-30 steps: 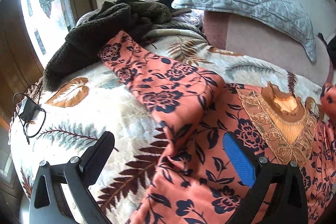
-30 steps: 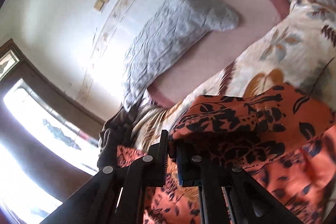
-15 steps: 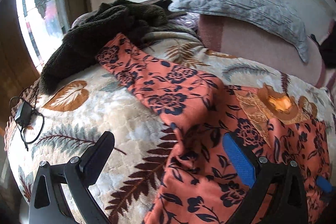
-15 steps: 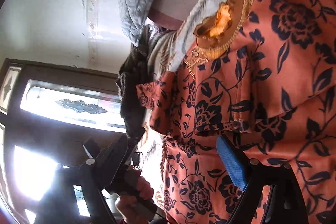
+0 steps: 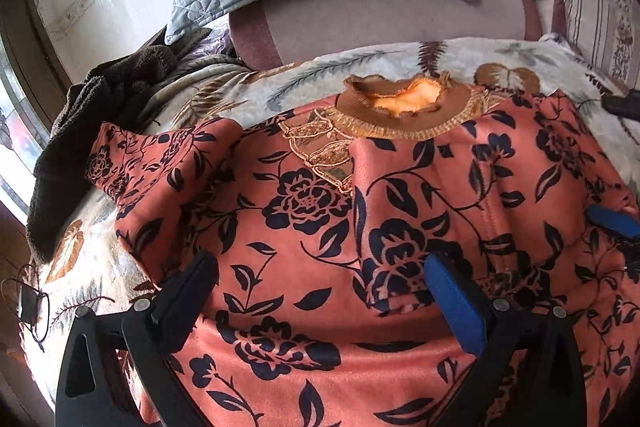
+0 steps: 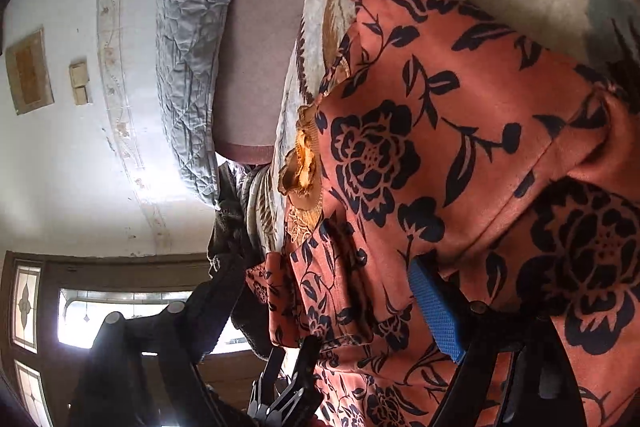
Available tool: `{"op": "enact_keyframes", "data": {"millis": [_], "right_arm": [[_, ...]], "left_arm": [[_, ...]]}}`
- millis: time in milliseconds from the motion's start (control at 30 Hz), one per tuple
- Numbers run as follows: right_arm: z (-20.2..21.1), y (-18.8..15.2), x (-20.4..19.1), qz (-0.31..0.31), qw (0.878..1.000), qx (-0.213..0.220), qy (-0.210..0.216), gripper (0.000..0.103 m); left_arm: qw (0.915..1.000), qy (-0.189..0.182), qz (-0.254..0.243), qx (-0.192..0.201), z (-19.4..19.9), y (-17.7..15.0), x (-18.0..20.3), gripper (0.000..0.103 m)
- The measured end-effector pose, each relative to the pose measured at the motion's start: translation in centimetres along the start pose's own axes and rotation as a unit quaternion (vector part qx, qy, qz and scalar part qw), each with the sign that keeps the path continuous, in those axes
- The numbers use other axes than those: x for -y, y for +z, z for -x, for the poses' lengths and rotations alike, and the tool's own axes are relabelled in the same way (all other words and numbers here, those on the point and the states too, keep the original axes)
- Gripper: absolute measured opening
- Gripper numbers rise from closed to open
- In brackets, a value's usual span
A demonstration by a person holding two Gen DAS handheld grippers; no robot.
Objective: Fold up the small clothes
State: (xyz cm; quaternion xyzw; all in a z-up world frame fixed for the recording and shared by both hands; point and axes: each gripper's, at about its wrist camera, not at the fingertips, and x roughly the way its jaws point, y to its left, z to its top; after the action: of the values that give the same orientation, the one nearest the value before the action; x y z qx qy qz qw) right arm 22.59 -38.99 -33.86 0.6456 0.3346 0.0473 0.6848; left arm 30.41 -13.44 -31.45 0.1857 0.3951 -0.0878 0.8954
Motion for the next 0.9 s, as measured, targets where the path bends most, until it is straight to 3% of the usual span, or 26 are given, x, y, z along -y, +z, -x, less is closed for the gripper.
{"op": "enact_keyframes", "data": {"millis": [167,233,333,400,533,567,667,767,833,900], "right_arm": [[-1.8,-0.8,-1.3,0.027,0.999,-0.02,0.022,0.085],[-2.7,-1.4,-2.5,0.055,0.997,-0.035,0.032,0.085],[-4.7,-2.2,-3.4,0.091,0.995,-0.049,0.014,0.085],[-6.9,-2.8,-3.1,0.081,0.994,-0.075,-0.006,0.085],[-10.8,-4.4,-3.3,0.089,0.991,-0.078,-0.064,0.086],[-11.5,-4.9,-4.0,0.096,0.99,-0.079,-0.06,0.086],[-13.5,-7.0,-7.7,0.118,0.987,-0.11,0.014,0.086],[-14.3,-10.0,-12.6,0.19,0.97,-0.126,0.084,0.086],[-14.7,-11.3,-14.4,0.229,0.962,-0.122,0.089,0.086],[-15.4,-11.8,-14.4,0.242,0.961,-0.119,0.061,0.086]], "left_arm": [[0.9941,0.102,0.034,-0.014,-1.9,0.3,-3.3,0.103],[0.9921,0.096,0.074,-0.034,-2.1,0.3,-6.2,0.103],[0.9864,0.107,0.124,-0.016,-0.2,0.0,-10.4,0.103],[0.9802,0.126,0.153,-0.005,0.8,-0.6,-13.3,0.103],[0.9643,0.148,0.218,-0.024,0.9,-2.5,-19.7,0.103],[0.9599,0.153,0.233,-0.032,0.6,-3.0,-21.2,0.103],[0.946,0.166,0.274,-0.049,0.1,-4.6,-25.2,0.103],[0.9345,0.158,0.314,-0.056,-0.3,-5.6,-28.1,0.103],[0.9297,0.144,0.334,-0.059,-0.7,-5.9,-29.4,0.103],[0.925,0.117,0.356,-0.062,-1.3,-6.1,-30.4,0.103]]}}
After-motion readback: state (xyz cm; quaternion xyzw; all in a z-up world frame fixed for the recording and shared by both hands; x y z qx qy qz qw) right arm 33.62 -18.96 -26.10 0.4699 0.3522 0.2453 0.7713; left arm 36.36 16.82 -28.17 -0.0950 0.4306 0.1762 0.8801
